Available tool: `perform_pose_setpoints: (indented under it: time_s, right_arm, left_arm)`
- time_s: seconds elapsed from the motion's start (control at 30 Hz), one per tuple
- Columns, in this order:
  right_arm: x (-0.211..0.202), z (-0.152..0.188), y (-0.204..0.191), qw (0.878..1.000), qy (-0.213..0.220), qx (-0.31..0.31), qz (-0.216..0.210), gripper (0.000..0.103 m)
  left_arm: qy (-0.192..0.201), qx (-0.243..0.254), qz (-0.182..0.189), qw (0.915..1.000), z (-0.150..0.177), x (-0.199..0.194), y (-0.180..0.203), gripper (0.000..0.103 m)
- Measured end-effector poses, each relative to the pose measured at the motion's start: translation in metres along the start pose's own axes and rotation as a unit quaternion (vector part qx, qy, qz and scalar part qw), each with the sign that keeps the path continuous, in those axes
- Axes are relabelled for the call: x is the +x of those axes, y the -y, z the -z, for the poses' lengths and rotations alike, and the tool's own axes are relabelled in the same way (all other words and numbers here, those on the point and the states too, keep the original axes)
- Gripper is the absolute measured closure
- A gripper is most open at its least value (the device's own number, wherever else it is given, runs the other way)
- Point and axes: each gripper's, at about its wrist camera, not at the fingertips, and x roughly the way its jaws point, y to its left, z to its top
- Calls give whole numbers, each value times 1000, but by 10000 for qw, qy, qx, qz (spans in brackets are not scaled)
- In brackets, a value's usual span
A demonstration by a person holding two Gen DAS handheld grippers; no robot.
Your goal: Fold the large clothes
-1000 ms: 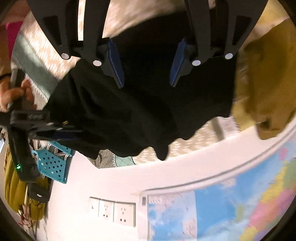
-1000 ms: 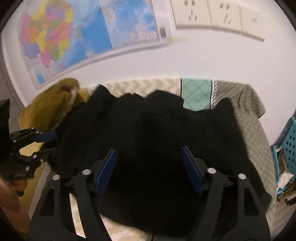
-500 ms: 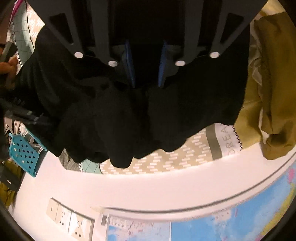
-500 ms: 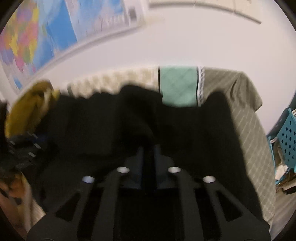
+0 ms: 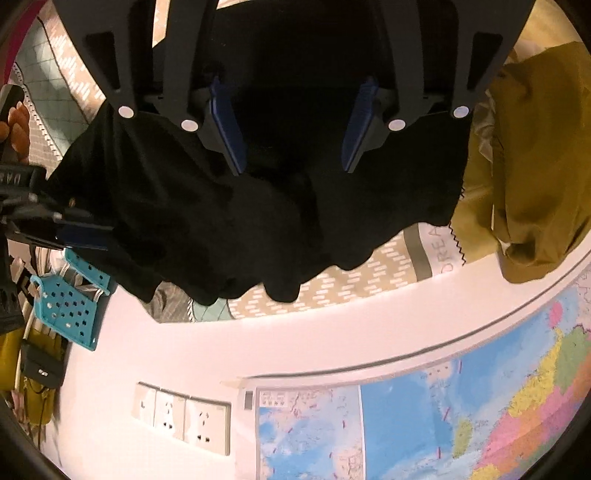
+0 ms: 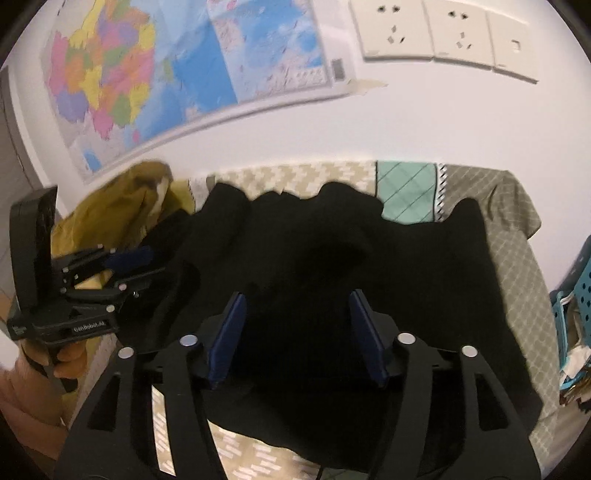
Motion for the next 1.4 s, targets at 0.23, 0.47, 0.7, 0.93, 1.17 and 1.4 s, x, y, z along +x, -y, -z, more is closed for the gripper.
perform_pose_setpoints:
  time_s: [0.23, 0.47, 0.7, 0.93, 1.17, 1.4]
  right_arm:
    - [7, 8, 16, 9985, -173, 478, -197, 38]
    - [-69, 50, 46, 9847, 118, 1399, -1029, 24]
    - [-85, 111, 78, 9563, -75, 2508, -1500, 18]
    - [-52, 111, 88, 9419, -82, 2996, -1516, 18]
    - [-30, 97, 95, 9377, 51, 3189, -1376, 16]
    - [-19, 86, 99, 9324, 187, 3365, -1304, 15]
  left_arm:
    - [-181, -347, 42, 9992, 14, 4, -20, 43]
    - [249, -868, 471, 9948, 64, -70, -59, 30]
    - [-160, -1289, 1025, 9862, 122, -86, -69, 30]
    - [-538, -1624, 1449, 9746, 132, -61, -60, 30]
    - [-534, -2096, 1811, 9594, 118, -36, -63, 29]
    - [-376, -2692, 1851, 9444, 103, -20, -78, 24]
